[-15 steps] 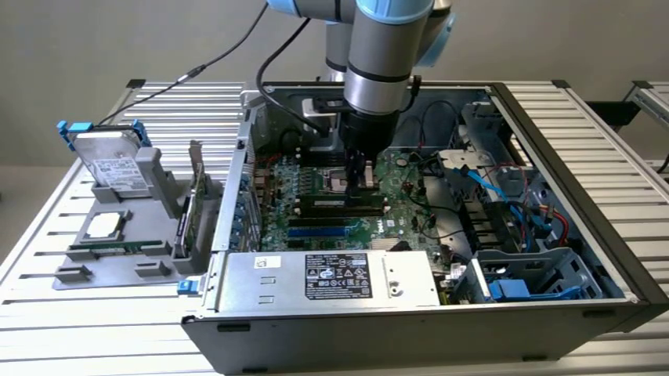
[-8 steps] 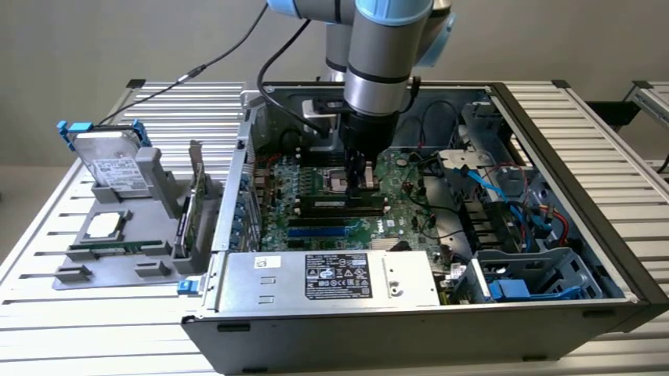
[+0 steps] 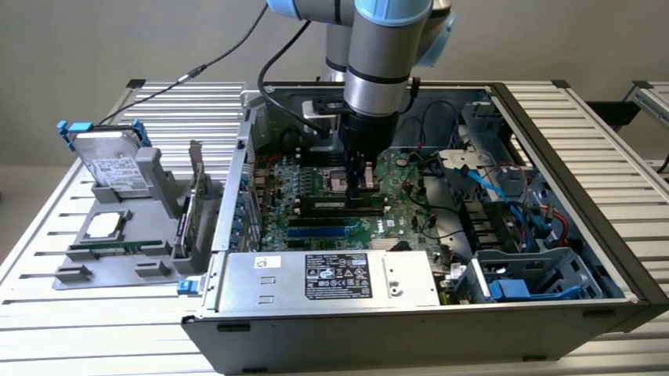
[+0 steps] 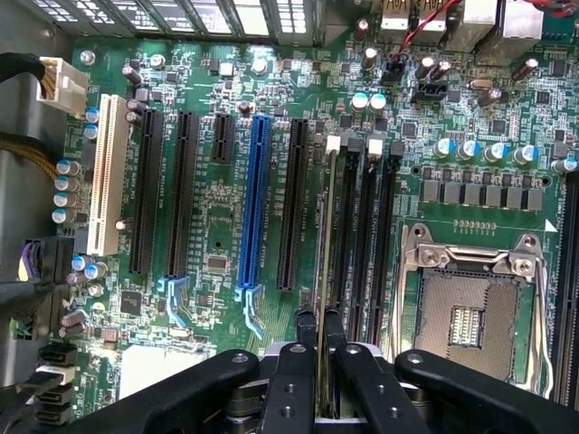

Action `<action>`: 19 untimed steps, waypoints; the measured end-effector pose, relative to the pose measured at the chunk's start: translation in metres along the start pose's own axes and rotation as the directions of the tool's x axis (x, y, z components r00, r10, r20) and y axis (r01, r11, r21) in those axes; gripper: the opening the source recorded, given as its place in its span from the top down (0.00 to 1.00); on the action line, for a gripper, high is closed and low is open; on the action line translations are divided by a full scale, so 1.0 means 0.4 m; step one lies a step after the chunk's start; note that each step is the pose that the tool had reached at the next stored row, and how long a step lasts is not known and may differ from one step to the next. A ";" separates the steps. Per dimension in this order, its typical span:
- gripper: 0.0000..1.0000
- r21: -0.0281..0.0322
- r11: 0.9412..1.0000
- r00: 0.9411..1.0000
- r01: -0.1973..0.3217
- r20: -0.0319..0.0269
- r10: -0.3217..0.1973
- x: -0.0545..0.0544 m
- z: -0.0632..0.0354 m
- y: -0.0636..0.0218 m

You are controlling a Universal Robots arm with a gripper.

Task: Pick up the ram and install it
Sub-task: 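Insert the ram into the slot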

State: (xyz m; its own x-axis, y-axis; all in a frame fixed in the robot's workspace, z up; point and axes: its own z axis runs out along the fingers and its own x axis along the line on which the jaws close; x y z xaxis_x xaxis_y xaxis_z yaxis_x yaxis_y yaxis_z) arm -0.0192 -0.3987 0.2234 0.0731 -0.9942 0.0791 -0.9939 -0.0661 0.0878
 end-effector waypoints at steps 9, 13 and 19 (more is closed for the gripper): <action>0.87 0.000 1.000 1.000 0.000 -0.001 0.000 -0.006 0.003 -0.001; 0.87 0.000 1.000 1.000 0.000 -0.001 0.000 -0.008 0.006 -0.001; 0.87 0.000 1.000 1.000 0.000 -0.002 0.000 -0.010 0.012 -0.002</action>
State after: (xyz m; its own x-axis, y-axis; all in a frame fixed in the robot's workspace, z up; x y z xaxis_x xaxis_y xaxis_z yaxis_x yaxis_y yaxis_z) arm -0.0192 -0.3951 0.2182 0.0730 -0.9941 0.0808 -0.9939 -0.0658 0.0880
